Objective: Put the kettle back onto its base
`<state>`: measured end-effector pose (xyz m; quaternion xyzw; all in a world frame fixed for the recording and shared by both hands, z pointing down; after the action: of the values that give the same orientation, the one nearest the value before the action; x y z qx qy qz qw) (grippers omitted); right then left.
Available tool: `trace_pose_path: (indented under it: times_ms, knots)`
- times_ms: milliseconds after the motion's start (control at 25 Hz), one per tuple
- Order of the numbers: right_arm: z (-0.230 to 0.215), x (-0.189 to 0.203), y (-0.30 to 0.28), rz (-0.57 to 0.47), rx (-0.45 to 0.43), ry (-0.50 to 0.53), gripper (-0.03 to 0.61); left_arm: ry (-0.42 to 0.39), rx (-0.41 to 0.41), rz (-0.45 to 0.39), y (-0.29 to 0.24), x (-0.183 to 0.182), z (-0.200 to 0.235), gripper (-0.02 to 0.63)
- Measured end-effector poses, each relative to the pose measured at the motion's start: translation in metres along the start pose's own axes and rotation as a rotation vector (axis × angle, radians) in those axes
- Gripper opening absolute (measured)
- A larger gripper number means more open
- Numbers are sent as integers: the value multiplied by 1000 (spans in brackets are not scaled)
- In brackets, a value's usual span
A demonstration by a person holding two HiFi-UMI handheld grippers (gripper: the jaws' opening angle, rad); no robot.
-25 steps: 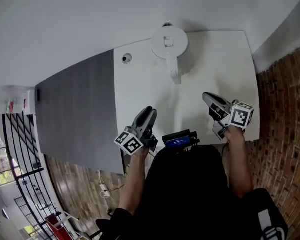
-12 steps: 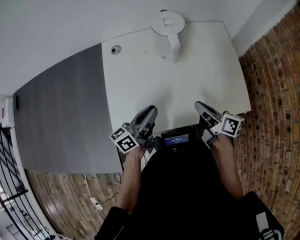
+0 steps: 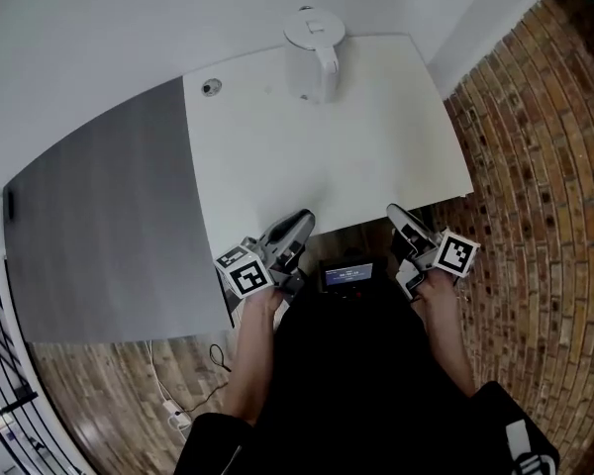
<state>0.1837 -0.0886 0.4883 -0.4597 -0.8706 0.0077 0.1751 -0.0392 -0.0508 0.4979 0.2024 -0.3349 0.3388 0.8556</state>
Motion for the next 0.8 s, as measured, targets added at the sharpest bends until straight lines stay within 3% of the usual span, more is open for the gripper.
trace_pose_path:
  times_ms: [360, 800]
  knots:
    - [10, -17, 7, 57, -115, 8, 18, -11, -77, 5, -11, 13, -27, 69]
    - [-36, -19, 63, 109, -173, -90, 17, -2, -194, 55, -29, 67, -67, 63]
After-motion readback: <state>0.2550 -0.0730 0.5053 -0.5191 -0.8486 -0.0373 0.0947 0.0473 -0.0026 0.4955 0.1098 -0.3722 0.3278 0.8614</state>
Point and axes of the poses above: the fingertips, and each gripper's own axes: y backward along the fingers, z to its left, x out of its underside, the point moved 4 cm from there along y, backward along the fingers, and after that the axes turned 11 degrees about -y, right-handed, at the moved point
